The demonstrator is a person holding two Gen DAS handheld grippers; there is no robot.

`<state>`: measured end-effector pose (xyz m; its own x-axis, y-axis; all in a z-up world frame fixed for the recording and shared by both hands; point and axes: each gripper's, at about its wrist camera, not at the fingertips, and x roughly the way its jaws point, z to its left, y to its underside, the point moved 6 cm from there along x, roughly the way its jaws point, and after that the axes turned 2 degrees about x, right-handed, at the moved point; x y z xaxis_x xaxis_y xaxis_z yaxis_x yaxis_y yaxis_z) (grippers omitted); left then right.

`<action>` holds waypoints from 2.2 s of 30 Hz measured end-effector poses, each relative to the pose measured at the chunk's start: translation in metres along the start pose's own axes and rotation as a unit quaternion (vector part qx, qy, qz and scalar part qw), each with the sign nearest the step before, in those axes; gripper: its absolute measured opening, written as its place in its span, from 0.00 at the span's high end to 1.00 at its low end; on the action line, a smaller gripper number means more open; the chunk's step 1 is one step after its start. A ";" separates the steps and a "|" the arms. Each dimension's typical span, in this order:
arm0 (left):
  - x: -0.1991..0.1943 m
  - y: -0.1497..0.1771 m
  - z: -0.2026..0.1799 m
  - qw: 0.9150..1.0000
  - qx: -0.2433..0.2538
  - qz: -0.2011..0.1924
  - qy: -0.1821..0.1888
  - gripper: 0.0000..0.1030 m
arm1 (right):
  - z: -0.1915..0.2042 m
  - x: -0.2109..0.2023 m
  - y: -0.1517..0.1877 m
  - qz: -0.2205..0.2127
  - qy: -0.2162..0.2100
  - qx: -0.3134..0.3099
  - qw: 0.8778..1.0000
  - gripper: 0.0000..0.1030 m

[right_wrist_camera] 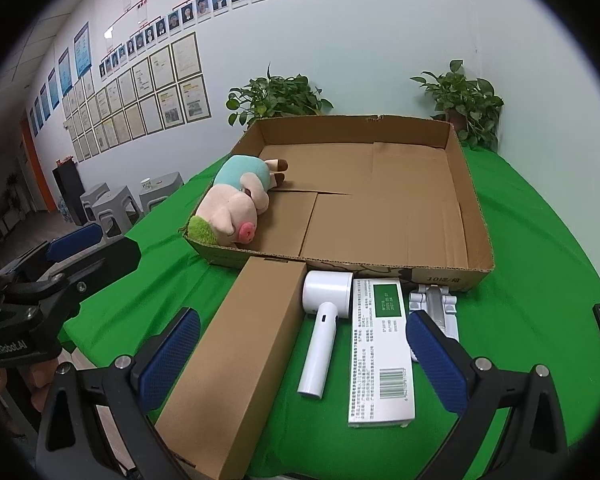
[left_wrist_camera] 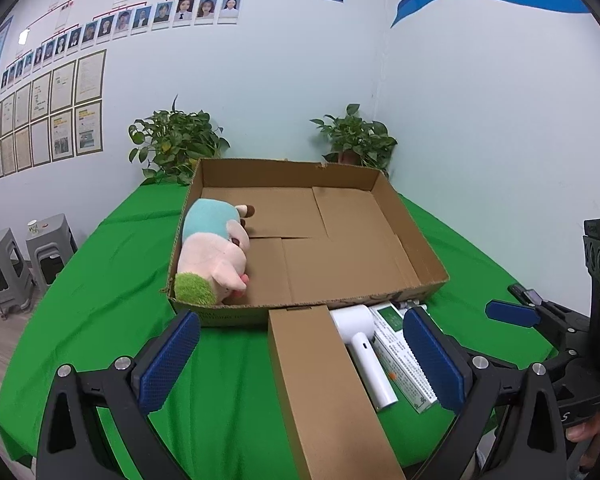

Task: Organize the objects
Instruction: 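Move the left gripper to the long brown cardboard box and grasp it, then lift the long brown box with the left gripper and carry it over the open box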

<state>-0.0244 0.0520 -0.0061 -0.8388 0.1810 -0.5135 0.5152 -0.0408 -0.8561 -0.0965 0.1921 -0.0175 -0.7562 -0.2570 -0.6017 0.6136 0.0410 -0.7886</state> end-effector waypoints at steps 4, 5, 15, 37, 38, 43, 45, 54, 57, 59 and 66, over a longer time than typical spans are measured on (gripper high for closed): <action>0.006 0.011 -0.002 0.999 -0.017 0.020 0.029 0.01 | 0.000 0.005 0.007 0.013 0.000 0.005 1.000 0.01; 0.009 0.014 -0.002 0.999 -0.023 0.029 0.040 0.01 | 0.002 0.007 0.009 0.016 0.000 0.005 1.000 0.01; 0.062 0.062 0.007 0.979 -0.089 0.126 0.134 0.01 | 0.030 0.035 0.051 0.086 -0.047 0.003 0.995 0.01; 0.131 0.124 0.014 0.920 -0.170 0.262 0.236 0.09 | 0.069 0.087 0.087 0.182 -0.092 -0.014 0.979 0.01; 0.131 0.125 0.015 0.921 -0.169 0.262 0.234 0.12 | 0.070 0.086 0.087 0.182 -0.092 -0.017 0.979 0.01; 0.125 0.125 0.018 0.921 -0.170 0.259 0.235 0.19 | 0.072 0.084 0.092 0.183 -0.089 -0.026 0.979 0.04; 0.122 0.126 0.020 0.922 -0.171 0.256 0.235 0.22 | 0.071 0.084 0.090 0.181 -0.089 -0.025 0.979 0.05; 0.112 0.124 0.021 0.923 -0.174 0.248 0.236 0.25 | 0.071 0.081 0.085 0.168 -0.081 -0.036 0.982 0.08; 0.105 0.125 0.025 0.923 -0.175 0.248 0.237 0.25 | 0.068 0.081 0.085 0.165 -0.088 -0.028 0.982 0.10; 0.107 0.129 0.022 0.922 -0.177 0.247 0.239 0.25 | 0.066 0.080 0.086 0.166 -0.096 -0.021 0.981 0.10; 0.112 0.137 0.025 0.919 -0.196 0.249 0.236 0.27 | 0.061 0.078 0.087 0.166 -0.118 0.002 0.979 0.11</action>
<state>-0.0526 0.0422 -0.1824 -0.3601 0.6451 -0.6739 0.9156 0.1059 -0.3879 -0.0887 0.1171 -0.1255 -0.4406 -0.4466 -0.7787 0.8181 0.1573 -0.5531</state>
